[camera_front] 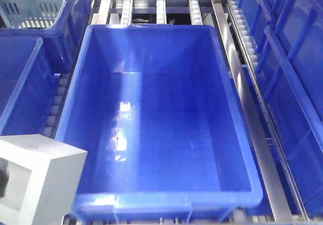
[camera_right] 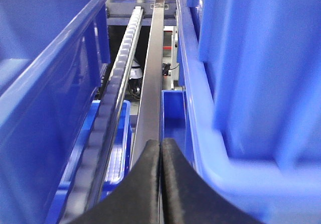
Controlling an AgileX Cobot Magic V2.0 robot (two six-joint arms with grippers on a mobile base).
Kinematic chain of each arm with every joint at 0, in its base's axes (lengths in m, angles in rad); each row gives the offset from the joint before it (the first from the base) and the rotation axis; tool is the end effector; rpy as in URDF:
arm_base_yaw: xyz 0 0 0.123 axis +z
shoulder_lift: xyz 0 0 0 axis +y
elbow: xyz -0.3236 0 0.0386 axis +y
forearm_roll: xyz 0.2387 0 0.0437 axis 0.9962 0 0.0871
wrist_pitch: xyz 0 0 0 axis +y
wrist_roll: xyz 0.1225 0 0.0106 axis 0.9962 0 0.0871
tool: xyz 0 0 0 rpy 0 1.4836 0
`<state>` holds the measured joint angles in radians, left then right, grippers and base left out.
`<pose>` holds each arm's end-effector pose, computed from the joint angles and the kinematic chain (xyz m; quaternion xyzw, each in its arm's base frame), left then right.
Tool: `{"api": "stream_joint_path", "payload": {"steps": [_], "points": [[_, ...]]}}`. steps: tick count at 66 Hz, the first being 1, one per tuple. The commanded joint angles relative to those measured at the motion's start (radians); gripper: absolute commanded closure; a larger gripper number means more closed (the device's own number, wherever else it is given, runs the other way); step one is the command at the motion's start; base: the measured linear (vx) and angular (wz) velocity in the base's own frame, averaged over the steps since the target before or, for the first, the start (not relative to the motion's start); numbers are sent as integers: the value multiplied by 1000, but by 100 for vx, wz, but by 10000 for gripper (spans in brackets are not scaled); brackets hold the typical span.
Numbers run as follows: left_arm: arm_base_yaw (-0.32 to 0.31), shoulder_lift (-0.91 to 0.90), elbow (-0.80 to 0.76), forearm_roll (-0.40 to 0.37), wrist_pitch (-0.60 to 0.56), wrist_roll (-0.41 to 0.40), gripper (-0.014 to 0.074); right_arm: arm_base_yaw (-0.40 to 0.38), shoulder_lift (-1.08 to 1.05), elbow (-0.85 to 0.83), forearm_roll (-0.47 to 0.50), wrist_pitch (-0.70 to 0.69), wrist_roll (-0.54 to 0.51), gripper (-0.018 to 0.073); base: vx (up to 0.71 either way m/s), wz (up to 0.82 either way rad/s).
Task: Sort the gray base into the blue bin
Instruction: 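Turn and stop the base facing the empty blue bin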
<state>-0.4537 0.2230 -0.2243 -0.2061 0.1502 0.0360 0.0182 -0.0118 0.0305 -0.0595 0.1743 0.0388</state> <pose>0.0471 -0.0272 0.2689 0.1140 0.7185 -0.2204 0.6497 0.0377 -0.0006 0.1840 -0.0107 0.7433 -0.0044 0.6688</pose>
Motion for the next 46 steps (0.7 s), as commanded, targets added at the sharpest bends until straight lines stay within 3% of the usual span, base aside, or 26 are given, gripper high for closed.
{"api": "stream_joint_path", "payload": {"steps": [1, 46], "points": [[-8, 9, -34, -8, -113, -5, 602, -5, -12, 14, -6, -75, -5, 568, 12, -1], [-8, 9, -34, -8, -113, -5, 602, -5, -12, 14, -6, -75, -5, 568, 7, -2]]}}
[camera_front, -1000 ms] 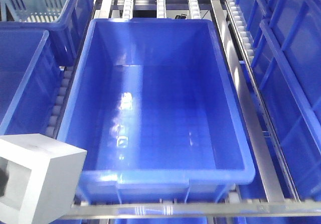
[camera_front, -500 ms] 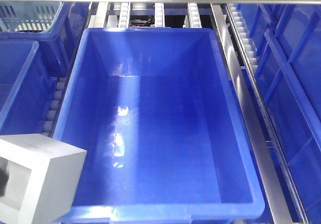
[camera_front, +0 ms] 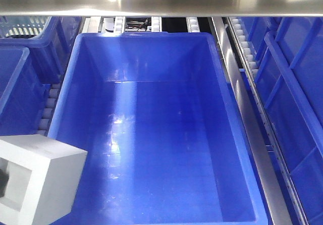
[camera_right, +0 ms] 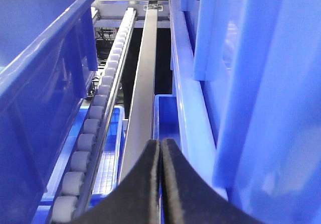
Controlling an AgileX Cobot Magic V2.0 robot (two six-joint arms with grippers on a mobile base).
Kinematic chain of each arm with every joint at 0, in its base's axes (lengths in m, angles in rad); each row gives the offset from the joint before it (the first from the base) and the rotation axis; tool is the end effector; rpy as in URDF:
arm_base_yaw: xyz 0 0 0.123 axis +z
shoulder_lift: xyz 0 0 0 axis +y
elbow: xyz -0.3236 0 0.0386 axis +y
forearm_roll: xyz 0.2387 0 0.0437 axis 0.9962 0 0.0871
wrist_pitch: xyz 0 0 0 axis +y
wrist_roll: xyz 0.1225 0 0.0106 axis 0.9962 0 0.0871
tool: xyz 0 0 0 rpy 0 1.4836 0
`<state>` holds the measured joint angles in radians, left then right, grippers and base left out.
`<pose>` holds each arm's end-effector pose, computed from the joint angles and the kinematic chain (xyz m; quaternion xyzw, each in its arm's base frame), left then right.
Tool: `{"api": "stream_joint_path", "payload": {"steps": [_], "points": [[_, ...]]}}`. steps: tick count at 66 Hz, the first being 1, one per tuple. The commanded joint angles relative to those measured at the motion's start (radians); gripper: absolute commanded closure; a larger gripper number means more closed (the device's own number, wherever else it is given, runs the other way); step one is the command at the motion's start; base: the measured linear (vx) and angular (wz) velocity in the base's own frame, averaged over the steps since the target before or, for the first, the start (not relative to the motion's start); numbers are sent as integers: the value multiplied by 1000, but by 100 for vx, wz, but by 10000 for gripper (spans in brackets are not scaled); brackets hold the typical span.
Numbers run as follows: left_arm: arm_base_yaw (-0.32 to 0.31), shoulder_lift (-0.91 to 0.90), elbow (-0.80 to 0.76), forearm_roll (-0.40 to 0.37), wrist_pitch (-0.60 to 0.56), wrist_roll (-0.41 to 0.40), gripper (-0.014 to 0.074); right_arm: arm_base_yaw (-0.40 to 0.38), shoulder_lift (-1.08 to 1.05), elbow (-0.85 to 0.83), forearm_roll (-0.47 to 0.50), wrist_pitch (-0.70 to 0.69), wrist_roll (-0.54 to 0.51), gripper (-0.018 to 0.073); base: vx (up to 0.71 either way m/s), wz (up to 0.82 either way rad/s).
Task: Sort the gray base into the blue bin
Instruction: 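Turn and stop the base facing the empty blue bin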
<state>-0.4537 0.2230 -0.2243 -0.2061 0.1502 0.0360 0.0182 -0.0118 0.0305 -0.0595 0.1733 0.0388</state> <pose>0.0471 -0.0272 0.2689 0.1140 0.7185 -0.2204 0.6497 0.0377 -0.0006 0.1841 -0.0107 0.7430 -0.0043 0.6692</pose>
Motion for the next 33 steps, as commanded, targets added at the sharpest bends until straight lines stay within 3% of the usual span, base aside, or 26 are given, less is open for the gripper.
{"api": "stream_joint_path", "payload": {"steps": [1, 33], "points": [[-8, 9, -34, -8, -113, -5, 602, -5, -12, 14, -6, -74, -5, 568, 2, 0], [-8, 9, -34, -8, -113, -5, 602, -5, -12, 14, -6, -74, -5, 568, 0, 0]]}}
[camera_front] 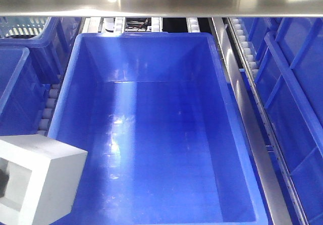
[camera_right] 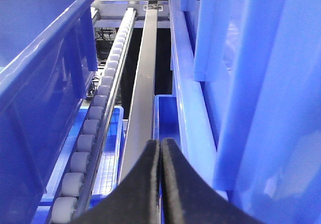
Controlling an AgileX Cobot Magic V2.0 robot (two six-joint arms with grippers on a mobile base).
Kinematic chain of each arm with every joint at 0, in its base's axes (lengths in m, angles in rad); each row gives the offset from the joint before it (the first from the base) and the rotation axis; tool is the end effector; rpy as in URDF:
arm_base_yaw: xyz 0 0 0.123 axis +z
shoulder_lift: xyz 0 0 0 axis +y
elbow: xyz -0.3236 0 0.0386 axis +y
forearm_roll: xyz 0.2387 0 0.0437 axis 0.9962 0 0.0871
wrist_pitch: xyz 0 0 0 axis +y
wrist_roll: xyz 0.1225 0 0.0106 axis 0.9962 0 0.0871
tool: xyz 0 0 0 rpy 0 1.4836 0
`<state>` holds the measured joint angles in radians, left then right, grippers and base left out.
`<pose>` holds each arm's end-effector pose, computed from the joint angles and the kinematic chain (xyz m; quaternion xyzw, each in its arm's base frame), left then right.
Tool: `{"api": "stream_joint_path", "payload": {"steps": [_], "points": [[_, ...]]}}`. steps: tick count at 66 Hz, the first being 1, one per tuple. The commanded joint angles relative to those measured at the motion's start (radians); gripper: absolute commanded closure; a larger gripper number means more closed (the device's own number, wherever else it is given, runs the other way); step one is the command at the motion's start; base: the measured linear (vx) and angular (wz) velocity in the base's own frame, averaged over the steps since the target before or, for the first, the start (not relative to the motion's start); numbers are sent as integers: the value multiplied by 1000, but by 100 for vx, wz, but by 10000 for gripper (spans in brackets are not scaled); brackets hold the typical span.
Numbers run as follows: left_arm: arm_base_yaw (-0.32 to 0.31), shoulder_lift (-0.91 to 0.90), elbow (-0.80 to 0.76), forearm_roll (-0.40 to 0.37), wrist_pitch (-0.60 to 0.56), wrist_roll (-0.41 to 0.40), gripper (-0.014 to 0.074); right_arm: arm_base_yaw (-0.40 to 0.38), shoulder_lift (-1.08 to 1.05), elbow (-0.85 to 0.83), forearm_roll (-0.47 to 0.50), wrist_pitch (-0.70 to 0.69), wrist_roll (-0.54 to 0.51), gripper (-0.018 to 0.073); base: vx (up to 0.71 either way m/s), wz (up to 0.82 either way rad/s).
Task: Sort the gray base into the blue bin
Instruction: 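Turn and stop the base facing the empty blue bin, then lower the held block into the blue bin with the left gripper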
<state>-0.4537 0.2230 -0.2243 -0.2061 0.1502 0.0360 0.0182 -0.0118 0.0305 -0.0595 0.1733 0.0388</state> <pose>0.0471 -0.0272 0.2689 0.1140 0.7185 -0.2204 0.6497 0.0377 -0.0006 0.1841 -0.0107 0.7430 -0.0043 0.6692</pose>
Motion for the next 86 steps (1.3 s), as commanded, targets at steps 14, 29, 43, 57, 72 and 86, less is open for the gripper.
{"api": "stream_joint_path", "payload": {"steps": [14, 29, 43, 57, 72, 86], "points": [[-8, 9, -34, -8, -113, -5, 602, -5, -12, 14, -6, -74, -5, 568, 0, 0], [-8, 9, -34, -8, -113, -5, 602, -5, -12, 14, -6, -74, -5, 568, 0, 0], [-8, 9, -34, -8, -112, -5, 602, -5, -12, 14, -6, -74, -5, 568, 0, 0], [-8, 9, -34, -8, -112, -5, 602, -5, -12, 14, -6, -74, -5, 568, 0, 0], [-8, 9, -34, -8, -142, -5, 602, -5, -12, 14, -6, -74, -5, 568, 0, 0], [-8, 61, -102, -8, -172, -6, 598, -5, -12, 14, -6, -74, -5, 568, 0, 0]]}}
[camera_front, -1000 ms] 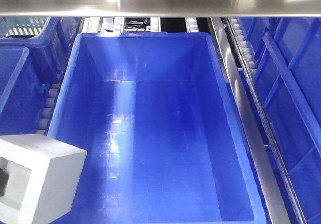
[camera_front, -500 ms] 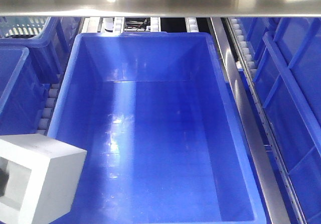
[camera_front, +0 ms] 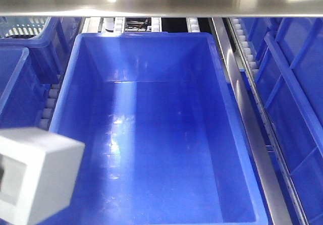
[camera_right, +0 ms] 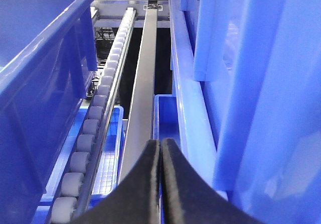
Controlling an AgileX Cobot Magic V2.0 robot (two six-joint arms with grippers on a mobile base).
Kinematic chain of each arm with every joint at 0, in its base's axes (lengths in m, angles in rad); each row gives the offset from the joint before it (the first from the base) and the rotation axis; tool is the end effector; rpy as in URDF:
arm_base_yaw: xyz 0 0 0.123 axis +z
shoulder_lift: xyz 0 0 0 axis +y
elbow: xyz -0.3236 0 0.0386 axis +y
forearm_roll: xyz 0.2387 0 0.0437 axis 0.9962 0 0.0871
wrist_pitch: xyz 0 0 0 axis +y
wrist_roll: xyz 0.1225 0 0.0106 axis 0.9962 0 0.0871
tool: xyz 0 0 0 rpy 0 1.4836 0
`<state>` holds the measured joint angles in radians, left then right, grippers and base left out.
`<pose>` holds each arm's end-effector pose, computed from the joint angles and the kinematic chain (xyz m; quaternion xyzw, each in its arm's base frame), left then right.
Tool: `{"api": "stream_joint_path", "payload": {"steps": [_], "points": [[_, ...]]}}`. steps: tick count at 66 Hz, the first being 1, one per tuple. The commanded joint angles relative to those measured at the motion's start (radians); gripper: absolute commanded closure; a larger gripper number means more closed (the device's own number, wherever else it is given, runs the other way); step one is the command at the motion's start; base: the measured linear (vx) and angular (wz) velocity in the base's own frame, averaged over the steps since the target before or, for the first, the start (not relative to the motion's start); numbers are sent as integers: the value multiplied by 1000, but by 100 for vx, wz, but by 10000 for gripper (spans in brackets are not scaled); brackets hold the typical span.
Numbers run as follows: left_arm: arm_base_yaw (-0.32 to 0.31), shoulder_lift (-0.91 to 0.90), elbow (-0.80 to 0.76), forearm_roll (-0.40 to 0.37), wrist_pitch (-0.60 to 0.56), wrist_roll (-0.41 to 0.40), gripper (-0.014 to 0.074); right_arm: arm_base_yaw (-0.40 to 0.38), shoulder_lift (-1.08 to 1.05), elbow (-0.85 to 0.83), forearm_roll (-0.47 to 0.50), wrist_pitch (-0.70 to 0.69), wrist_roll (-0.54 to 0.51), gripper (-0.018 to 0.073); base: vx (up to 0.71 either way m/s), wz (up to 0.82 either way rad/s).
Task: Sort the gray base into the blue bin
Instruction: 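Lower the held block into the blue bin with the left gripper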
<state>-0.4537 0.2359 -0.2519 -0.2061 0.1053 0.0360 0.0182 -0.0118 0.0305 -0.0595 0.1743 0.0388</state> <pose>0.0485 -0.0266 0.2836 0.1078 0.6988 -0.2239 0.6708 0.0377 -0.0006 0.1840 -0.0107 0.7433 -0.0044 0.6688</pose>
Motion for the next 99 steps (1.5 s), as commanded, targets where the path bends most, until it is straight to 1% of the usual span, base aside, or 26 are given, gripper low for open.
{"api": "stream_joint_path", "payload": {"steps": [1, 12, 25, 33, 48, 67, 78, 84, 99], "points": [[-8, 64, -86, -11, -126, -6, 599, -5, -12, 14, -6, -75, -5, 568, 0, 0], [-33, 225, -201, -17, -120, -7, 599, -5, -12, 14, -6, -75, -5, 568, 0, 0], [-109, 466, -330, -15, -123, 2, 599, -5, -12, 14, -6, -75, -5, 568, 0, 0], [-135, 617, -402, -14, -122, 13, 596, -5, -12, 14, -6, -75, -5, 568, 0, 0], [-139, 880, -551, -14, -105, 13, 592, -5, -12, 14, -6, -75, -5, 568, 0, 0], [-139, 1159, -720, -14, -39, 13, 589, -5, -12, 14, -6, -75, -5, 568, 0, 0], [-139, 1281, -760, -15, -59, 12, 583, -5, -12, 14, -6, -75, -5, 568, 0, 0], [-139, 1335, -761, -15, -105, 12, 578, -5, -12, 14, -6, -75, -5, 568, 0, 0], [-139, 1412, -761, -15, -147, 12, 556, -5, -12, 14, -6, -75, -5, 568, 0, 0]]}}
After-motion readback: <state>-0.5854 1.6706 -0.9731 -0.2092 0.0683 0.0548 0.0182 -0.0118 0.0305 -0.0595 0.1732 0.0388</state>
